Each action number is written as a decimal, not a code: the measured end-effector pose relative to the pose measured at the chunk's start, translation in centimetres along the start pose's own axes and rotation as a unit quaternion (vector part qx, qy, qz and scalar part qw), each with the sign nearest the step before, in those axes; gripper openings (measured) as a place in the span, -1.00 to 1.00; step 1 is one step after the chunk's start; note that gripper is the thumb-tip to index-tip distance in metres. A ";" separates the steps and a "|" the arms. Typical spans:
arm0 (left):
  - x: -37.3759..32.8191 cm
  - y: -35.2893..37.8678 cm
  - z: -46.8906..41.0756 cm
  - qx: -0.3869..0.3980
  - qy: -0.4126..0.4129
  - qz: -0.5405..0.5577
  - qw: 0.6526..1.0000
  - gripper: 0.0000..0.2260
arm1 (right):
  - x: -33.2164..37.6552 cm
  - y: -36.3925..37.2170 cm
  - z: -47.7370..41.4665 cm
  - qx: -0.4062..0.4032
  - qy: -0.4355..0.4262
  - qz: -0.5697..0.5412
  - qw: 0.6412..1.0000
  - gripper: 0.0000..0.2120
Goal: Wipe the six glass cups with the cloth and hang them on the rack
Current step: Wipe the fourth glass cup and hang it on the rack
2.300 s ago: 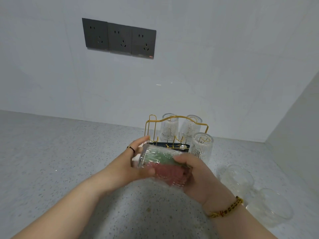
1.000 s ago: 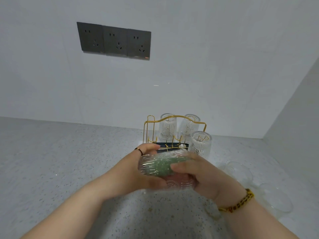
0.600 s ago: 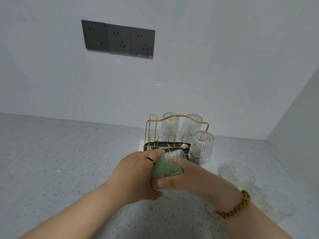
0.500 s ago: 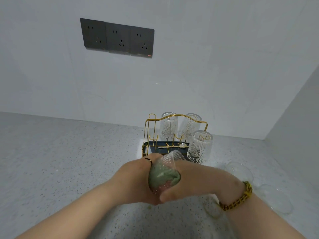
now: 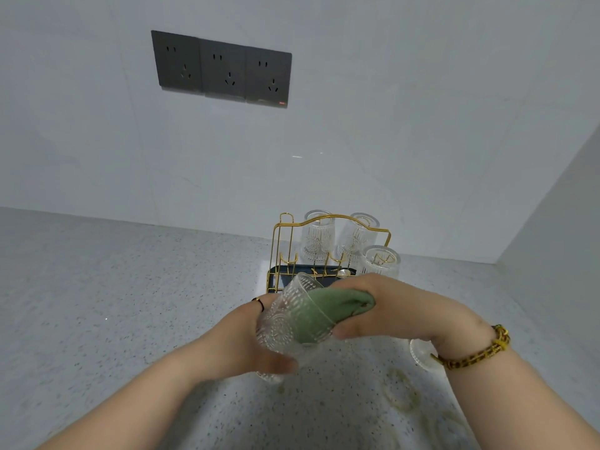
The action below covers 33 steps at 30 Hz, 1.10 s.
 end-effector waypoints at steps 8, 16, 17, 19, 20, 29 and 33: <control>-0.2 -1.8 0.8 -0.101 0.039 0.082 0.991 -0.45 | -4.6 -3.4 2.8 -0.240 -0.086 -0.356 0.899 -0.79; 0.1 -2.8 1.0 -0.177 0.053 0.170 0.968 -0.50 | -6.9 -2.1 2.9 -0.337 -0.203 -0.601 0.696 -0.75; 0.1 -3.0 1.1 -0.189 0.052 0.175 0.965 -0.51 | -7.3 -1.7 2.8 -0.340 -0.211 -0.624 0.671 -0.75; 0.1 -3.2 1.2 -0.209 0.049 0.185 0.959 -0.52 | -7.5 -0.9 2.8 -0.339 -0.226 -0.657 0.634 -0.76; 0.1 -3.3 1.2 -0.216 0.047 0.185 0.957 -0.52 | -7.5 -0.6 2.7 -0.336 -0.235 -0.668 0.621 -0.71; -1.2 -1.8 0.8 -0.178 0.056 0.103 0.977 -0.45 | -3.9 0.7 -0.9 -0.212 -0.263 -0.677 0.654 -0.19; -1.8 -1.9 1.1 -0.210 0.089 0.141 0.963 -0.44 | -4.2 2.7 -2.2 -0.221 -0.213 -0.695 0.651 -0.43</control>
Point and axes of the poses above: each hand's wrist, its own z-axis away from the middle knuckle, its own y-axis out of the palm, x = y × z, the point moved 10 cm from there along -z, towards the middle knuckle, and after that the axes turned 15 degrees about x, right-handed, at the moved point
